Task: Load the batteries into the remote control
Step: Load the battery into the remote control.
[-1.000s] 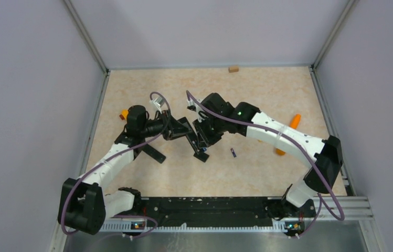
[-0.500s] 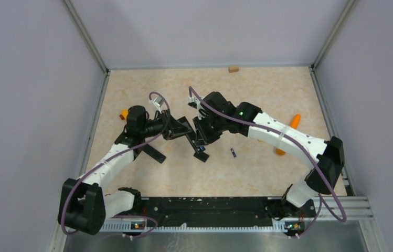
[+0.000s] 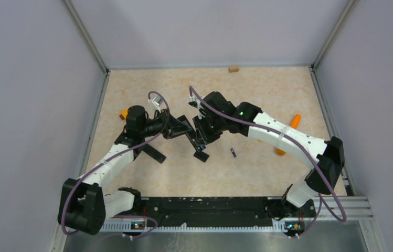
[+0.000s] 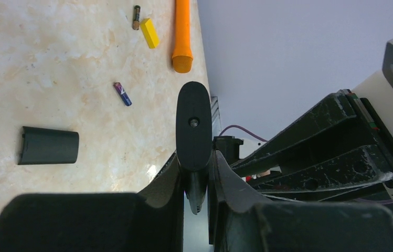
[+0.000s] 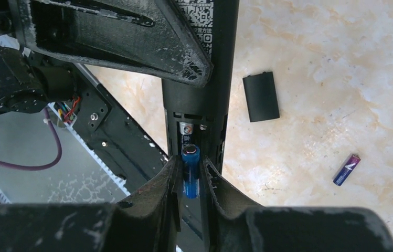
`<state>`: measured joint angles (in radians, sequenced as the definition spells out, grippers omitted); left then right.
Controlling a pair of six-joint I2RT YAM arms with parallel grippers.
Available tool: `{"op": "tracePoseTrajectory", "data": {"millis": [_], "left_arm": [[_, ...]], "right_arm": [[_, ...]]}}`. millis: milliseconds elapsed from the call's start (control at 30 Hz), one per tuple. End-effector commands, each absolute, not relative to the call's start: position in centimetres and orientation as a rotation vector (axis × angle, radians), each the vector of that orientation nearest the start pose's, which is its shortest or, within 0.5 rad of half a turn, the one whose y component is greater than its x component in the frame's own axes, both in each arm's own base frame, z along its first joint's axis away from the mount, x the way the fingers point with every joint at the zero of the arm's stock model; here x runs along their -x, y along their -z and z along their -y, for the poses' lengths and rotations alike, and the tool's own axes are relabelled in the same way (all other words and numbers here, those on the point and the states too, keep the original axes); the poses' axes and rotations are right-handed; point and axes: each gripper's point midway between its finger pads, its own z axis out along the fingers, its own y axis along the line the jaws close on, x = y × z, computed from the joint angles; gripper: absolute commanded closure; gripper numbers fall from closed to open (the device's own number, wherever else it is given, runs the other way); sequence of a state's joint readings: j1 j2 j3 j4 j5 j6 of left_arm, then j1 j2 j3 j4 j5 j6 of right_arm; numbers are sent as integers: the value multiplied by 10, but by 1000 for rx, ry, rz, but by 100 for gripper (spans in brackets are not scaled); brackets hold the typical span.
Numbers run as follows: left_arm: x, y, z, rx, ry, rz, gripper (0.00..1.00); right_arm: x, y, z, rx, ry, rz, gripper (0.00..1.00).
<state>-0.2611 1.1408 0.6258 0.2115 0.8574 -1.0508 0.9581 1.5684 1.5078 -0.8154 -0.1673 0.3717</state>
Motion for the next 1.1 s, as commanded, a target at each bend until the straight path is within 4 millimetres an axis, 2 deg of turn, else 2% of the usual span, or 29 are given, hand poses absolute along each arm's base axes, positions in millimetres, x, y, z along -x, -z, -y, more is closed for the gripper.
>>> {"op": "tracePoseTrajectory", "data": {"millis": [0,267,467,1067], "left_arm": [[-245,-239,231,92,1720,-2046,100],[-241,-250,233,82,1780,-2031,100],[-240,-251,233,85,1791,-2030,100],[-241,-250,231,102,1791,-2043,100]], "right_arm": [[-200,-235,-356,782,-763,-2380,82],[-208,-238,-355,734,-737,-2364,75],[-211,-241,-354,703,-728,-2361,66],[-231,-267,-340,538,-676,-2304,58]]}}
